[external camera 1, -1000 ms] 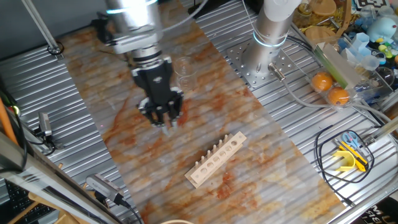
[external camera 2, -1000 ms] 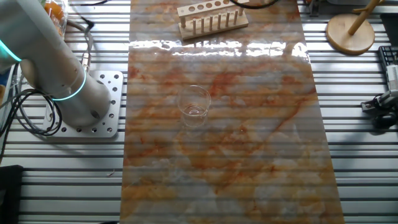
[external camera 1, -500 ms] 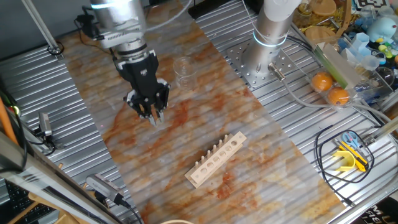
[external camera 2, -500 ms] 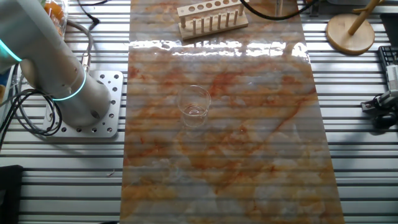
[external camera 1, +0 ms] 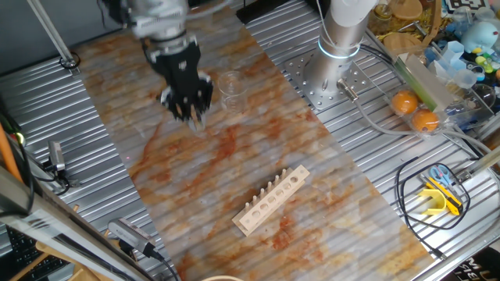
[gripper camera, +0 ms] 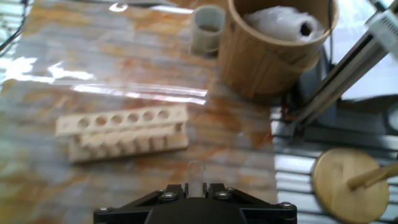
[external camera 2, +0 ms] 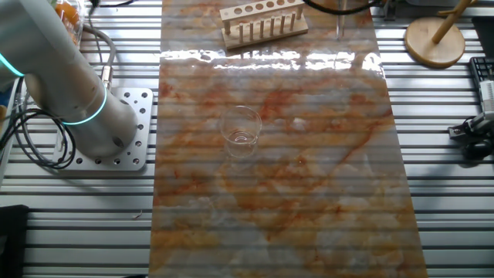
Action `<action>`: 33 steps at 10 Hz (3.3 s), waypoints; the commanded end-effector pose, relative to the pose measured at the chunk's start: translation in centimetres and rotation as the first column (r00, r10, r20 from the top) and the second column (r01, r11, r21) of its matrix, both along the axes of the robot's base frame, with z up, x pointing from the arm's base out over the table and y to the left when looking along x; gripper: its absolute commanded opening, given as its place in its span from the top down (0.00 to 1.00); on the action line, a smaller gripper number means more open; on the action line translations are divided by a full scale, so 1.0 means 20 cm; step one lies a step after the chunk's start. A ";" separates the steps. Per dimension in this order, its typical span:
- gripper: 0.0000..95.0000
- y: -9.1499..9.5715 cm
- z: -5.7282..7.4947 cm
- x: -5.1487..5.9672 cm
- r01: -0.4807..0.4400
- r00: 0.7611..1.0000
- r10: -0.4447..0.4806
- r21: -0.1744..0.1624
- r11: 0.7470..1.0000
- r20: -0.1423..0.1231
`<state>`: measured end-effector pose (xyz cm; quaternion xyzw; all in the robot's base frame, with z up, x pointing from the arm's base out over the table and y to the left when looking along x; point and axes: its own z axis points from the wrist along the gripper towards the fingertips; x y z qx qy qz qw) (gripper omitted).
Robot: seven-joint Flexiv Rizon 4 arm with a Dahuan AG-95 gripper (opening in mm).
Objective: Pour out the test tube
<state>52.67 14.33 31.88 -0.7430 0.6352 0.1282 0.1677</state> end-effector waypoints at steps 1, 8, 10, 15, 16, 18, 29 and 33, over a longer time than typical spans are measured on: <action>1.00 -0.09 -0.01 -0.03 -0.014 1.000 0.014 -0.015 1.000 -0.003; 1.00 -0.11 -0.01 -0.05 0.093 0.996 -0.093 -0.041 0.995 -0.002; 1.00 -0.11 -0.01 -0.05 0.121 0.992 -0.122 -0.044 0.992 -0.016; 1.00 -0.23 0.02 -0.10 0.111 0.993 -0.115 -0.140 0.984 -0.016; 1.00 -0.29 0.05 -0.12 0.095 0.995 -0.099 -0.187 0.978 -0.010; 1.00 -0.42 0.07 -0.13 0.040 0.999 -0.043 -0.227 0.973 -0.007; 1.00 -0.80 0.04 -0.17 -0.246 0.961 0.275 -0.409 0.879 0.014; 1.00 -0.84 0.01 -0.16 -0.348 0.920 0.391 -0.425 0.836 0.016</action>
